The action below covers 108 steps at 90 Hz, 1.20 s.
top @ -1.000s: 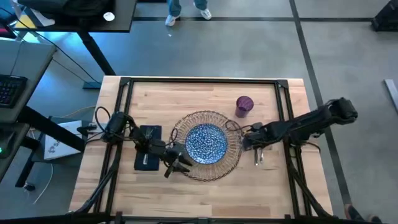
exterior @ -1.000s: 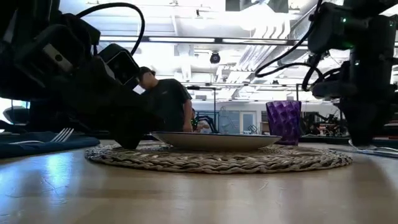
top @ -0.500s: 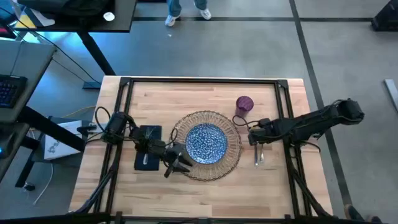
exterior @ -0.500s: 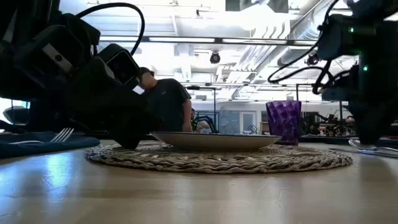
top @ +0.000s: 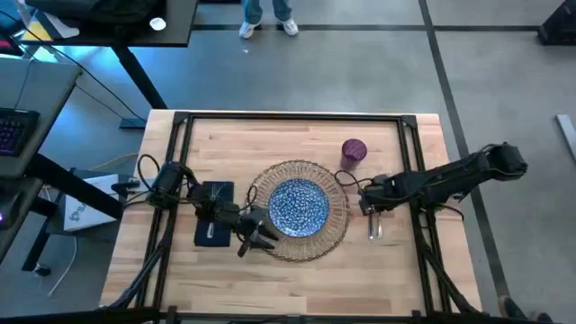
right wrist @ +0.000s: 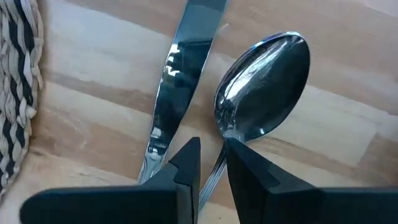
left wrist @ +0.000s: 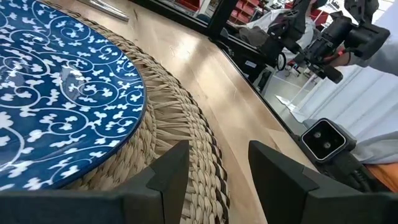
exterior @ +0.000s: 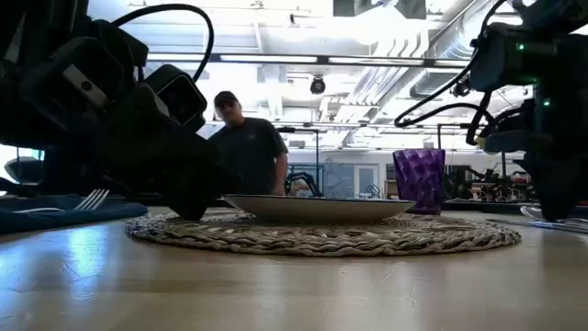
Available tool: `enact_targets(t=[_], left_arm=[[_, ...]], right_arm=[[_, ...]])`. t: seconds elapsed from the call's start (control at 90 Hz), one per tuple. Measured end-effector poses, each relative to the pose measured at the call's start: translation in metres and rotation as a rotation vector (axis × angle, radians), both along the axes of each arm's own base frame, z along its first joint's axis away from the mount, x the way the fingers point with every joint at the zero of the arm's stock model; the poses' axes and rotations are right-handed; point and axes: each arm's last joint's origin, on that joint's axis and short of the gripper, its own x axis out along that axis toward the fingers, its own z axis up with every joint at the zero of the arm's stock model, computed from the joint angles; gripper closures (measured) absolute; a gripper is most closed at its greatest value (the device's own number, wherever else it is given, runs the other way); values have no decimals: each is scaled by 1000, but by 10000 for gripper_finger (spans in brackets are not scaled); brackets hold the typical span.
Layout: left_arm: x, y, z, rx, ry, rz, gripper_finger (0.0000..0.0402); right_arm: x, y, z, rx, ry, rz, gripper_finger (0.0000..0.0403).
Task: Set table place
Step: Adjust the silver spoon, then return to Home Position
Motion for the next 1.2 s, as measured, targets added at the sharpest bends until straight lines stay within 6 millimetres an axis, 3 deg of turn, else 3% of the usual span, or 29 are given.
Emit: enact_targets(t=[0.244, 0.389, 0.544, 0.822, 1.2], left_arm=[[0, 0, 0, 2, -1, -1, 255], [0, 0, 4, 7, -11, -4, 255], [-3, -1, 20, 32, -80, -12, 255], [-34, 11, 49, 41, -170, 52, 255], [-87, 36, 82, 23, -333, 297, 259]], right_arm=[[4, 0, 6, -23, -9, 57, 357], [14, -2, 28, -141, -56, 107, 357], [24, -4, 54, -245, -109, 232, 357], [31, -5, 94, -427, -370, 508, 357], [12, -16, 150, -811, -664, 729, 357]])
